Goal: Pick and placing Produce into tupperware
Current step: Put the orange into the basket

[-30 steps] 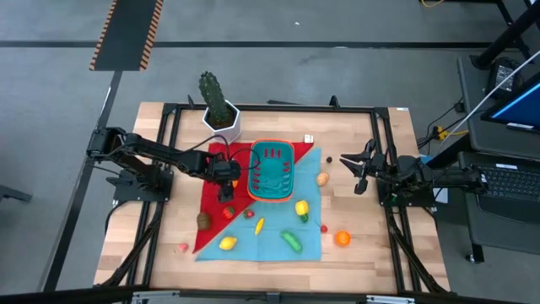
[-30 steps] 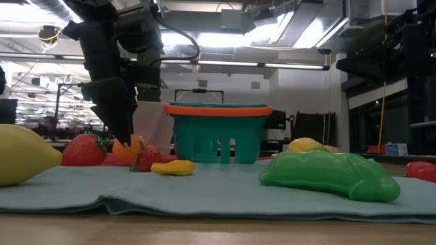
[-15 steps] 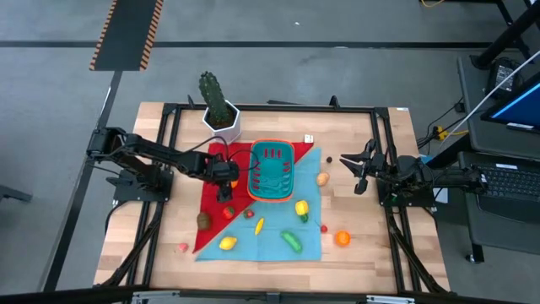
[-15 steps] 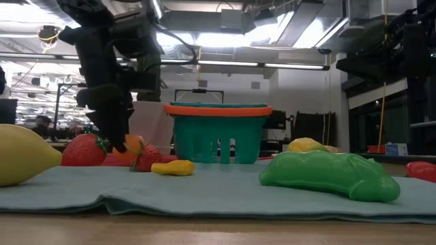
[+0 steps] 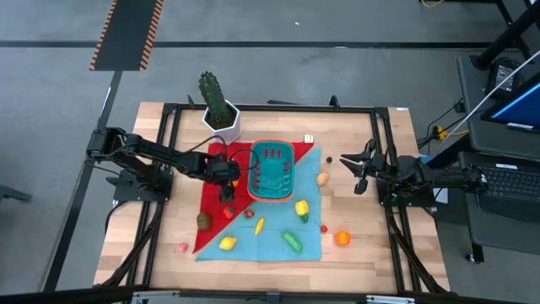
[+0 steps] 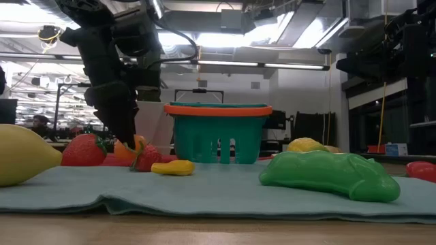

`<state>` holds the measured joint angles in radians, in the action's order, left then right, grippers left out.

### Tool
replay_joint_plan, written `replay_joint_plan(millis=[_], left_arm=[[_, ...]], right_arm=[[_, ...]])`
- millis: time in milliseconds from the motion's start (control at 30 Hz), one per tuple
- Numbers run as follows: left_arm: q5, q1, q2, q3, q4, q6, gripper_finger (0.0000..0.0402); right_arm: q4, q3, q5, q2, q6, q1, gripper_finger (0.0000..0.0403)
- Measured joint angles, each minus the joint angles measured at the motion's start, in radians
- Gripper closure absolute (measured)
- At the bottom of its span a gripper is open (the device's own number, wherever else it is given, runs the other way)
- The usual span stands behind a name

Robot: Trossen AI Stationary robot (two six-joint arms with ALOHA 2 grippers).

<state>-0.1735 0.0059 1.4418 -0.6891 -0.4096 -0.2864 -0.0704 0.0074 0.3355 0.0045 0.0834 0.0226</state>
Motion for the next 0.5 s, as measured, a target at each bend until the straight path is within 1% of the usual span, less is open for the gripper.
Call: replay_joint_plan(millis=[167,367,500], left_arm=[[0.0,0.0,0.01,0.0,0.001,0.0,0.013],[-0.009,0.0,0.053,-0.005,0.011,0.0,0.0165],[-0.01,0.0,0.057,-0.004,0.009,-0.001,0.0167]], right_arm=[[0.0,0.0,0.0,0.0,0.0,0.0,0.033],[0.0,0.0,0.0,0.0,0.0,0.0,0.033],[0.0,0.0,0.0,0.0,0.0,0.0,0.033]])
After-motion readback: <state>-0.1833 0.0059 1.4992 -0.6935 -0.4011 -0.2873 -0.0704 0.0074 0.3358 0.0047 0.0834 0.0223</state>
